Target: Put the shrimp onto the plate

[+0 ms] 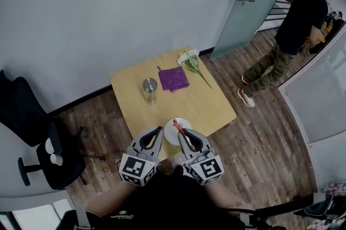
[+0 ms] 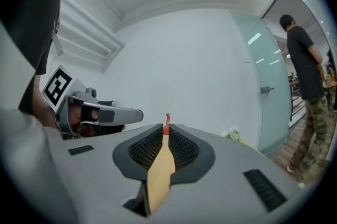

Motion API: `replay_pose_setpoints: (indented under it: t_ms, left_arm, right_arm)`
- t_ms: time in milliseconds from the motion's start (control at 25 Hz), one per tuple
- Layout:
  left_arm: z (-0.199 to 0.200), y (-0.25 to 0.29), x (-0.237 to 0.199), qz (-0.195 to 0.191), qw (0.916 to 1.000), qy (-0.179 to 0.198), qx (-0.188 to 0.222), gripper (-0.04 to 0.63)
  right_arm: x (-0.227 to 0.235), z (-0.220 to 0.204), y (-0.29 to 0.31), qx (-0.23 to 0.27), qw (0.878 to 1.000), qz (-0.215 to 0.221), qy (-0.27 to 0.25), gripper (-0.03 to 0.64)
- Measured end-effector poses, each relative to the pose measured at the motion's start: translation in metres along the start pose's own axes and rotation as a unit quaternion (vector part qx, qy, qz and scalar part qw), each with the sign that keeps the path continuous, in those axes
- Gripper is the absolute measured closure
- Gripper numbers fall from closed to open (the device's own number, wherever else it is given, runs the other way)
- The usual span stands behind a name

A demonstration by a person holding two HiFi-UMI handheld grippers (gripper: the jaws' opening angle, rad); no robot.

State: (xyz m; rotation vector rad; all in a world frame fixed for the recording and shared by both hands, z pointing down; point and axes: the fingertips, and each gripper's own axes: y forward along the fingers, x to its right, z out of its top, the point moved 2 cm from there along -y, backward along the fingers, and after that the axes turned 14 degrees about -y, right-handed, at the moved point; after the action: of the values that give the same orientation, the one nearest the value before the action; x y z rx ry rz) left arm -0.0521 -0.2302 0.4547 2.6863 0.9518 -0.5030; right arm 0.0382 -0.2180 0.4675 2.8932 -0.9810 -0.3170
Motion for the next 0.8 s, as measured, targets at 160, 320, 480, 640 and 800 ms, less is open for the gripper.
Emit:
replay_pose_setpoints:
  t_ms: [160,320,480,640,800]
  left_arm:
    - [-0.007,0.000,-0.004,0.002,0.9999,-0.009,-0.011,0.595]
    - [-0.015,0.002,-0.006,0.004,0.9997,-0.014,-0.022,0.595]
    - [-0.024,0.006,-0.008,0.002,0.9993,-0.017,-0.034,0.595]
    - [-0.027,0.009,-0.008,0.004,0.9991,-0.016,-0.039,0.595]
    - [-0.030,0.009,-0.012,0.010,0.9989,-0.018,-0.042,0.595]
  right_arm:
    - [0.006,-0.033,0.008,-0.031,0.998,-0.005,0.050,0.581]
    - [0.014,-0.073,0.016,-0.067,0.992,-0.011,0.105,0.581]
    - [0.010,-0.118,0.024,-0.116,0.987,-0.003,0.113,0.581]
    - [0.003,-0.162,0.031,-0.161,0.977,0.010,0.140,0.580]
    - [-0.005,-0.196,0.039,-0.199,0.968,0.024,0.153,0.581]
